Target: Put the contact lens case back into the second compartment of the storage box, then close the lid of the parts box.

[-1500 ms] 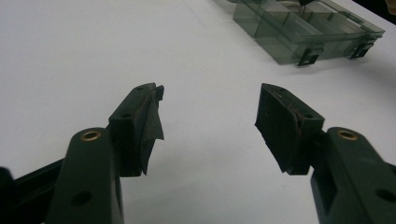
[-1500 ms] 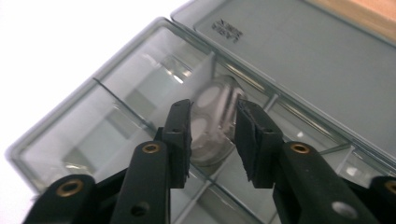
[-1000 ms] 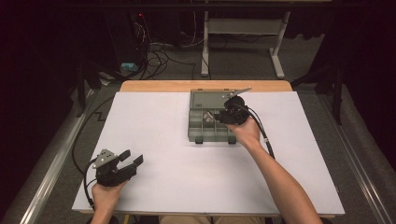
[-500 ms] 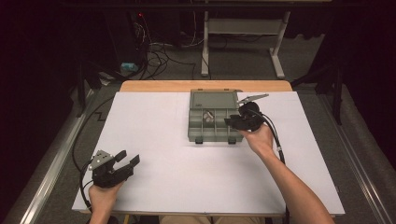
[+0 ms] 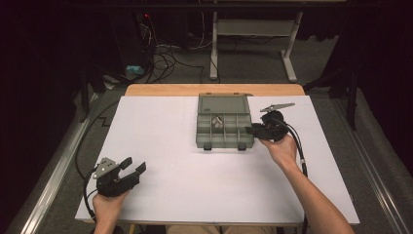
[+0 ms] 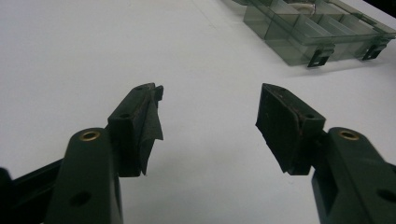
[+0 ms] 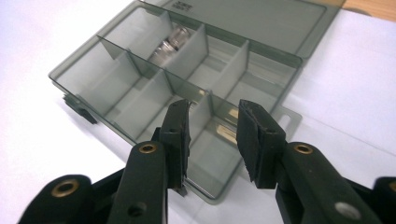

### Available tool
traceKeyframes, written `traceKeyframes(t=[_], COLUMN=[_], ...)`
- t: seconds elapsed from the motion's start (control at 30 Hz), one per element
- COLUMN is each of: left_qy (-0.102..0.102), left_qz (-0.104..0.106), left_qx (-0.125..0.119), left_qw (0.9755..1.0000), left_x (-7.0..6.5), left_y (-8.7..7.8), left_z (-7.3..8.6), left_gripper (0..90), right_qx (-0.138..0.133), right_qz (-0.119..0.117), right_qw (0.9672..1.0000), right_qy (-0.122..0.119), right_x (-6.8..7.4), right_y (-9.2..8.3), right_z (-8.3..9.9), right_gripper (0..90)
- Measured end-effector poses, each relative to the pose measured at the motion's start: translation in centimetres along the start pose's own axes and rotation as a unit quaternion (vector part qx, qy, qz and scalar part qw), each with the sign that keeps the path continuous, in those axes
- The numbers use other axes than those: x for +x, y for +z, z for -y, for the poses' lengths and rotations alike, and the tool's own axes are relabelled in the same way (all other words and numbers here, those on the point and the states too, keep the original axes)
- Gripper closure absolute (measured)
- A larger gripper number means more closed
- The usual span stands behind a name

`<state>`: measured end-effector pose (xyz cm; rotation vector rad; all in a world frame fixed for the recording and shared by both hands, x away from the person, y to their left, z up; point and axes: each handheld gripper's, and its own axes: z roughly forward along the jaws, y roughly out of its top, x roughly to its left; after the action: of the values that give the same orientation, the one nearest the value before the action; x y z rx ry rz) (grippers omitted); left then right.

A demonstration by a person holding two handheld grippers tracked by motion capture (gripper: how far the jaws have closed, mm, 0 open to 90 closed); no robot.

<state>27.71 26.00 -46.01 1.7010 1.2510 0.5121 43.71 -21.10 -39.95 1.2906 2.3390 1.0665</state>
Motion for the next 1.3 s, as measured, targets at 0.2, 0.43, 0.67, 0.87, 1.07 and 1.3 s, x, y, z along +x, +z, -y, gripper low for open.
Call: traceKeyframes(t=[0.2,0.43,0.67,0.87,1.07,1.3], left_qy=[0.001,-0.005,-0.008,-0.001,0.013,0.022], left_qz=[0.000,0.004,0.004,-0.002,0.001,0.008], left_qx=[0.001,-0.001,-0.004,0.006,0.012,0.028], left_qw=[1.0000,1.0000,0.9999,1.0000,0.9998,0.9993], left_x=[-0.1,0.2,0.2,0.4,0.1,-0.1], left_y=[0.0,0.1,-0.1,0.4,0.8,1.0], left_z=[0.0,0.0,0.1,-0.1,-0.2,-0.4], left_gripper=[39.0,39.0,39.0,39.0,39.0,44.3], right_qx=[0.006,0.022,0.036,0.053,0.060,0.057], right_qz=[0.007,0.021,0.030,0.042,0.050,0.047], right_qw=[0.9998,0.9985,0.9972,0.9958,0.9947,0.9949], right_qy=[0.015,0.046,0.058,0.061,0.066,0.068], right_x=[-0.9,-2.1,-2.7,-2.5,-2.3,-2.4], right_y=[0.6,1.9,3.3,3.7,3.8,3.8], right_z=[0.2,0.2,-0.1,-0.6,-0.9,-0.7], right_gripper=[67.2,69.6,70.2,70.6,70.3,70.7])
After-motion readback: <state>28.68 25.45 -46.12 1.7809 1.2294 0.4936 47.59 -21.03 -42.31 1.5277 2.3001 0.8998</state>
